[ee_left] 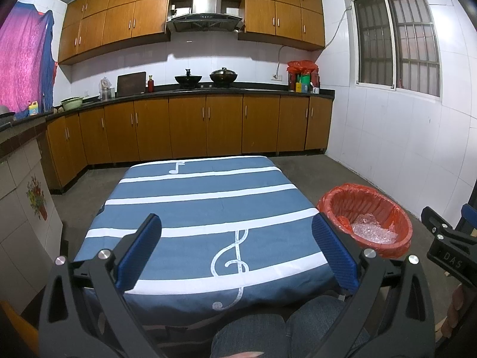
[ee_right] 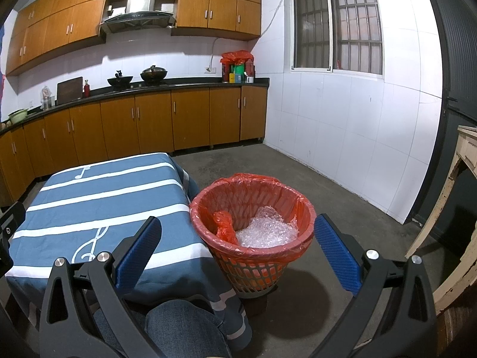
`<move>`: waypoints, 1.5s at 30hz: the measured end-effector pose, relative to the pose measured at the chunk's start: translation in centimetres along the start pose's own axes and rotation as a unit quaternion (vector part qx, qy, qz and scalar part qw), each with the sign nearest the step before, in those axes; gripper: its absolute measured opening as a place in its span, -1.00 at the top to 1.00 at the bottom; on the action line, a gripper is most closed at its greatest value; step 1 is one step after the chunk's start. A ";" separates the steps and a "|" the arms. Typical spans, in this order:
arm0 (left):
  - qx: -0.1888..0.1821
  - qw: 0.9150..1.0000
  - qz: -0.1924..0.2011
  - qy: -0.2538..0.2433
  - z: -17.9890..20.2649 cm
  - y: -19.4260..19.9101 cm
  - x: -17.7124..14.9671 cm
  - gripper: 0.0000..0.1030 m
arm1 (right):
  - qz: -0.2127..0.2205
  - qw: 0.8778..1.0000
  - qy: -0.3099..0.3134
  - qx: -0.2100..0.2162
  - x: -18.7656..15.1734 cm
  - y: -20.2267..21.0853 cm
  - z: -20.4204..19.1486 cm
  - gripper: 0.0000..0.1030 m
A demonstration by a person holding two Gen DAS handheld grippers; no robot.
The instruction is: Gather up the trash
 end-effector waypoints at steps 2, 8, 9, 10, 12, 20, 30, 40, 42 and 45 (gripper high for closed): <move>0.000 1.000 -0.001 0.000 0.0 -0.1 -0.2 -0.92 | -0.001 1.000 -0.001 0.000 0.0 0.0 0.1 -0.97; -0.002 1.000 -0.003 0.000 -0.1 -0.4 0.0 -0.92 | -0.001 1.000 -0.001 0.000 -0.1 0.0 0.1 -0.97; -0.002 1.000 -0.003 0.000 -0.1 -0.4 -0.1 -0.92 | -0.001 1.000 -0.001 -0.001 -0.1 0.0 0.1 -0.97; -0.002 1.000 -0.003 -0.001 -0.1 -0.4 0.0 -0.92 | -0.001 1.000 -0.001 -0.001 -0.1 0.0 0.1 -0.97; -0.002 1.000 -0.004 0.000 -0.1 -0.4 -0.1 -0.92 | -0.001 1.000 -0.001 -0.001 -0.1 0.0 0.2 -0.97; -0.004 1.000 -0.005 -0.001 -0.1 -0.5 -0.1 -0.92 | -0.002 1.000 -0.002 -0.001 -0.1 -0.1 0.2 -0.97; -0.005 1.000 -0.008 -0.002 -0.1 -0.6 -0.1 -0.92 | -0.003 1.000 -0.002 -0.002 -0.4 0.1 0.4 -0.97; -0.006 1.000 -0.013 -0.003 -0.1 -0.8 0.1 -0.92 | -0.005 1.000 -0.003 -0.002 -0.8 0.0 0.4 -0.97; -0.005 1.000 -0.013 -0.003 -0.2 -0.8 0.2 -0.92 | -0.005 1.000 -0.003 -0.002 -0.8 0.0 0.4 -0.97; -0.006 1.000 -0.013 -0.004 -0.2 -0.9 0.2 -0.92 | -0.005 1.000 -0.003 -0.002 -0.7 -0.1 0.4 -0.97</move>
Point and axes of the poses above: each gripper's, at about its wrist camera, not at the fingertips, and y roughly against the way its jaws point, z to its right, x to its top, the point moved 4 cm from there along -y, roughly the way its jaws point, and after that the axes turned 8 degrees about -y, right-handed, at the moved point
